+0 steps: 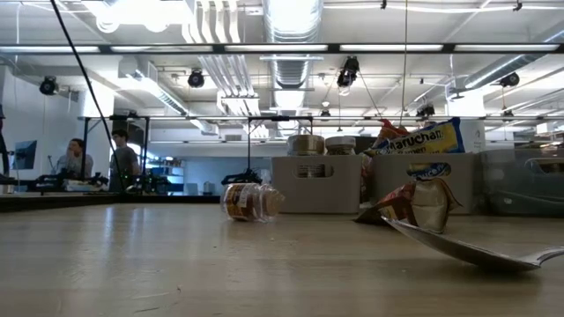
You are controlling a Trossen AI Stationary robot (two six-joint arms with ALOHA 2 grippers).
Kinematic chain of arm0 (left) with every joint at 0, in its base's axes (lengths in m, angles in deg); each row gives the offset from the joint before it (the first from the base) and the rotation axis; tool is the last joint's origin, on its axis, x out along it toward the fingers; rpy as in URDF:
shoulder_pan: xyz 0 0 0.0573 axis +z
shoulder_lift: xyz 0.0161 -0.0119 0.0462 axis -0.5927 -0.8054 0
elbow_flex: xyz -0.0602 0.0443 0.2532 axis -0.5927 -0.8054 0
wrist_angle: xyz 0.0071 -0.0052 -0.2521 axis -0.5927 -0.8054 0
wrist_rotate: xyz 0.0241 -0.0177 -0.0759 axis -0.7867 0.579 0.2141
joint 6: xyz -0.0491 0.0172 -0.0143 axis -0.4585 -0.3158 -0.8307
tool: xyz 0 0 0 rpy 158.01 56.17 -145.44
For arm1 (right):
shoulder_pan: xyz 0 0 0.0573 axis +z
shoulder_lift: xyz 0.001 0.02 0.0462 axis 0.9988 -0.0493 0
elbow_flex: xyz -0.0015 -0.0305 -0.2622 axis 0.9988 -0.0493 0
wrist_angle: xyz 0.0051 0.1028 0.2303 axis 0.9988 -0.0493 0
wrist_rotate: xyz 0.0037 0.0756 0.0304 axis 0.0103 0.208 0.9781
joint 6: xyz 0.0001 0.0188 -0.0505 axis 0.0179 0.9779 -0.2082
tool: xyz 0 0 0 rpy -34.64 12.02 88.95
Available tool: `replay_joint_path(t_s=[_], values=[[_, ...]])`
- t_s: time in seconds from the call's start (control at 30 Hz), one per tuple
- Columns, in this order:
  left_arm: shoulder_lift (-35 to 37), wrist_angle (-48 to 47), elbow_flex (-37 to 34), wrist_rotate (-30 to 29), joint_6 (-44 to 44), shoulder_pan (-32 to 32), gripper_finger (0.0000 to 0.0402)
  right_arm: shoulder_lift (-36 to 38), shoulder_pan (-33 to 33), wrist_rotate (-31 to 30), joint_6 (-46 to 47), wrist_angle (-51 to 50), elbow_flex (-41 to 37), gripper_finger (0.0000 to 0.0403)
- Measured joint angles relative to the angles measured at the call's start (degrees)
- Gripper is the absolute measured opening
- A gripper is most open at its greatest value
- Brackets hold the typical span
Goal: Pick & Place Food Item
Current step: Put the bottom brown seasoning bottle into the left gray bin
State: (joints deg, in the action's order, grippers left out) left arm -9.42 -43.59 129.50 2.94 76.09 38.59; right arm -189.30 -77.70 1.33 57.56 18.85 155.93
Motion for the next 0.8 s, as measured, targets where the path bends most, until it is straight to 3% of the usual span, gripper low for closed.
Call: replay_joint_path(t_s=[0.27, 0.63, 0.8], values=[[-0.1, -1.2, 0.0, 0.7, 0.9, 0.0, 0.0308, -0.1, 0.0, 0.5, -0.3, 0.1, -0.2, 0.0185], [-0.7, -1.5, 0.0, -3.7, 1.1, 0.0, 0.0185, -0.1, 0.0, 0.3, 0.6, -0.3, -0.3, 0.0185], [-1.4, -2.2, -0.1, -3.8, 1.1, -0.1, 0.0180, -0.3, 0.0, 0.2, 0.7, -1.0, -0.4, 0.0185]])
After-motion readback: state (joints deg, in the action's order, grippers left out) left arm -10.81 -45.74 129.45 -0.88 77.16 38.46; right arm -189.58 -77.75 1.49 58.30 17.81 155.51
